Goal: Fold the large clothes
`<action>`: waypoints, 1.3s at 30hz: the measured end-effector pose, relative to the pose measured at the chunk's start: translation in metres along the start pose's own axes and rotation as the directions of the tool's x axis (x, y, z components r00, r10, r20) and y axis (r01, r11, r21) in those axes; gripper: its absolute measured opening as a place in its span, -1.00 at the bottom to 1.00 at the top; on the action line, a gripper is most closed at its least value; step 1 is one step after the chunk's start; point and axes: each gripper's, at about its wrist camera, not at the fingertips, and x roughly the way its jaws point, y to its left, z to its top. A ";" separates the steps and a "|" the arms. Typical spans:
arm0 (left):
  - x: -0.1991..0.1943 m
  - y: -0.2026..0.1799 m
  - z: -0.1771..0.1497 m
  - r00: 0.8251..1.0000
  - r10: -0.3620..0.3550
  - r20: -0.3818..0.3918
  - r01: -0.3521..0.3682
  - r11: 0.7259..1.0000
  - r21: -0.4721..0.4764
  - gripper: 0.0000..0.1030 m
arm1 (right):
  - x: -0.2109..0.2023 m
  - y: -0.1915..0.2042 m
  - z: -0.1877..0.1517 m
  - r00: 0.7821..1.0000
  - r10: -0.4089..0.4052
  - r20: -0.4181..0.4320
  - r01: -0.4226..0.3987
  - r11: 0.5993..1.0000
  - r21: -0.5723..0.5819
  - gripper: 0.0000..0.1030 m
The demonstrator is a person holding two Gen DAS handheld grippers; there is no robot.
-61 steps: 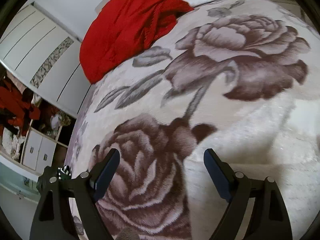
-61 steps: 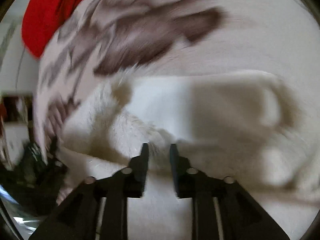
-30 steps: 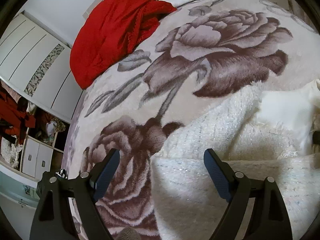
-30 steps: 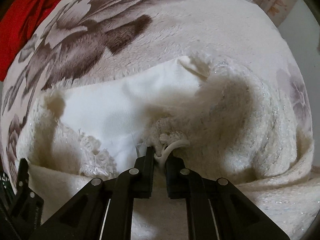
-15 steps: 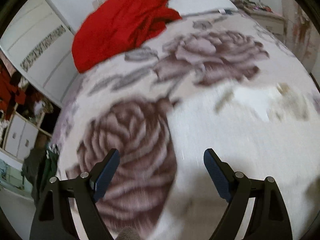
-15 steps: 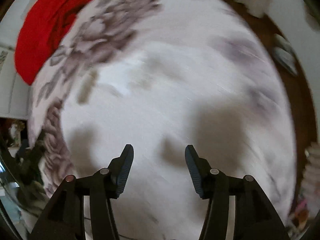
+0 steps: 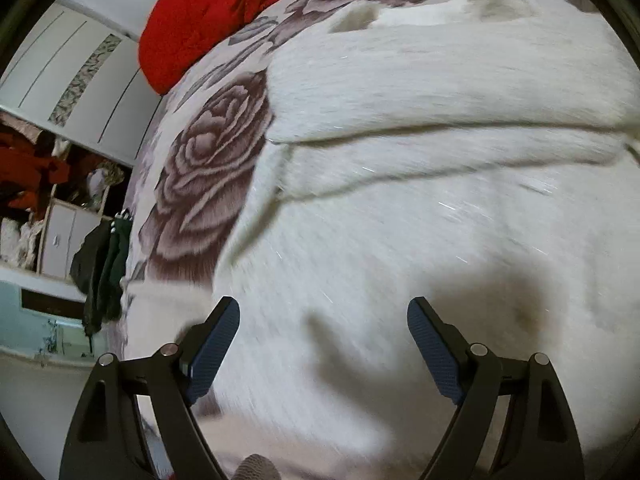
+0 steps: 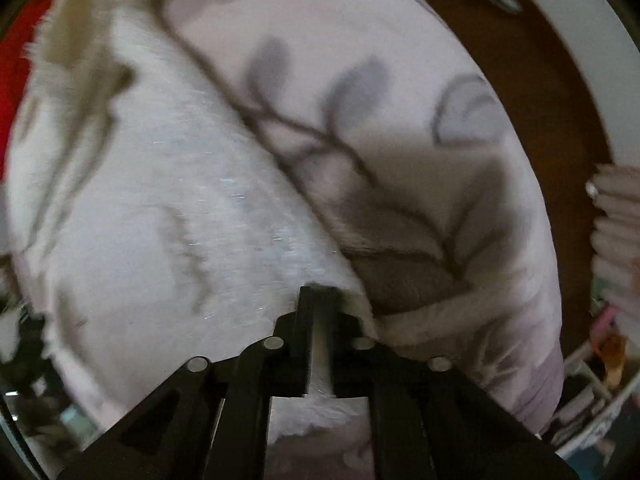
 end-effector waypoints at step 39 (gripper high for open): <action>-0.037 -0.103 -0.012 0.982 0.186 0.036 -0.185 0.983 -0.019 0.67 | -0.008 0.094 0.177 0.998 -0.049 0.038 0.061 0.830 -0.554 -0.40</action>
